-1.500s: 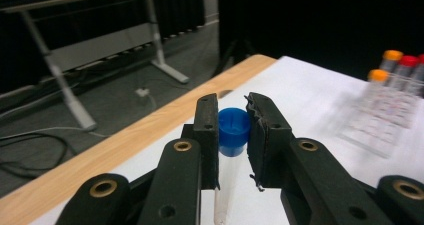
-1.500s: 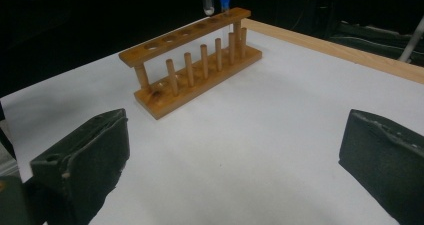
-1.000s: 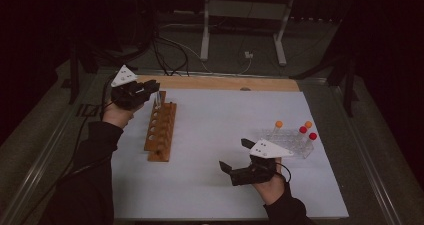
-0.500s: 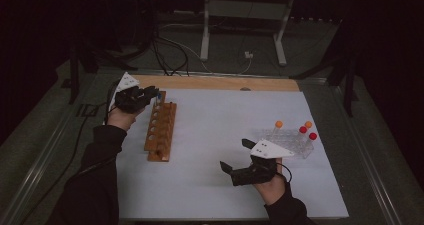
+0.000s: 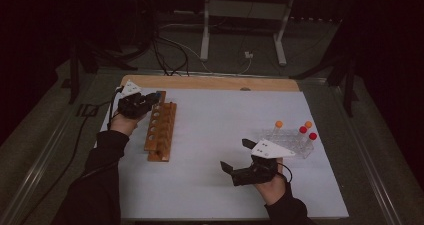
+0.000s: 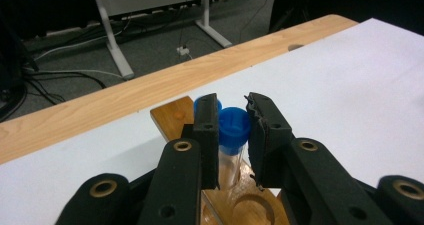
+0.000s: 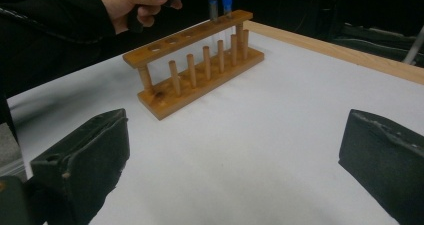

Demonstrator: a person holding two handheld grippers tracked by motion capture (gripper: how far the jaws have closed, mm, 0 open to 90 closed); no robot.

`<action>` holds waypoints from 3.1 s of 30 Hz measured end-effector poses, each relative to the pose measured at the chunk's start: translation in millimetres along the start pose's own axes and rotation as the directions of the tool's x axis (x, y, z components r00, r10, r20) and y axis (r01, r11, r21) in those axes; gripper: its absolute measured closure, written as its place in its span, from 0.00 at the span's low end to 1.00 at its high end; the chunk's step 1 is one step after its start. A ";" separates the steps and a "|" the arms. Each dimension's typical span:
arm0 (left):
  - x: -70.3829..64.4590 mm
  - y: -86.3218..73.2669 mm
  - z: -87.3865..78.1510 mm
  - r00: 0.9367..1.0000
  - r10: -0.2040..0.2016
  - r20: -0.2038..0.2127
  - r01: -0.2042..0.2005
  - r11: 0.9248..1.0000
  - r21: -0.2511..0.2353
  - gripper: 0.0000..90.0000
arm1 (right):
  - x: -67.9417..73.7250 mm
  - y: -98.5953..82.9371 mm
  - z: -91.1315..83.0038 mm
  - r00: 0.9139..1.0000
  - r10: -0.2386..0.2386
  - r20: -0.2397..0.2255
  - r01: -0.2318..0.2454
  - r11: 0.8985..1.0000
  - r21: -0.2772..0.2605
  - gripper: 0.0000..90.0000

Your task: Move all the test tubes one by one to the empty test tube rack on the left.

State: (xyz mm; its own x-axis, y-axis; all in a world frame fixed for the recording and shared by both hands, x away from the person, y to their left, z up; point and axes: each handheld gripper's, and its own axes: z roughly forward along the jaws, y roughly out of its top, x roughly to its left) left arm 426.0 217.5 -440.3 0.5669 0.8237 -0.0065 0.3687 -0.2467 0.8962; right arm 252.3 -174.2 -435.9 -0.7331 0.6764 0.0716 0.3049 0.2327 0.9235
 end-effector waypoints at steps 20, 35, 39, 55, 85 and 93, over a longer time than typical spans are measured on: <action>1.0 -8.2 6.3 1.000 0.002 0.008 -0.003 1.000 0.031 0.85 | 0.2 0.6 -0.4 1.000 0.001 -0.006 -0.001 1.000 0.003 0.00; -16.8 0.3 -17.4 0.996 0.012 0.092 -0.014 1.000 0.027 0.32 | -2.3 2.7 -2.6 1.000 -0.002 0.005 0.002 1.000 -0.006 0.00; -27.6 1.5 -30.9 0.991 0.016 0.132 -0.019 1.000 0.015 0.19 | -4.0 4.1 -4.4 1.000 -0.006 0.013 0.006 1.000 -0.007 0.00; -83.8 -10.4 -60.3 0.936 0.059 0.346 -0.052 0.998 -0.028 0.02 | -41.8 13.2 -39.1 0.987 0.010 0.160 -0.004 0.999 -0.039 0.00; -118.8 -22.1 -64.4 0.885 0.106 0.454 -0.108 0.994 -0.022 0.02 | -129.5 -30.2 -117.2 0.872 0.144 0.468 -0.154 0.988 -0.018 0.04; -119.2 -21.8 -64.7 0.884 0.109 0.454 -0.107 0.994 -0.029 0.02 | -143.6 -45.4 -112.4 0.853 0.177 0.491 -0.214 0.977 0.020 0.23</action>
State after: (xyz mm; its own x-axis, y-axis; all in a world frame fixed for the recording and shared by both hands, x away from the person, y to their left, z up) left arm 302.8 157.7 -430.3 0.8759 0.4699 -0.1098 0.2843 -0.3187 0.9042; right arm 275.3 -360.4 -445.8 -0.2728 0.9613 0.0391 0.4670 0.0968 0.8790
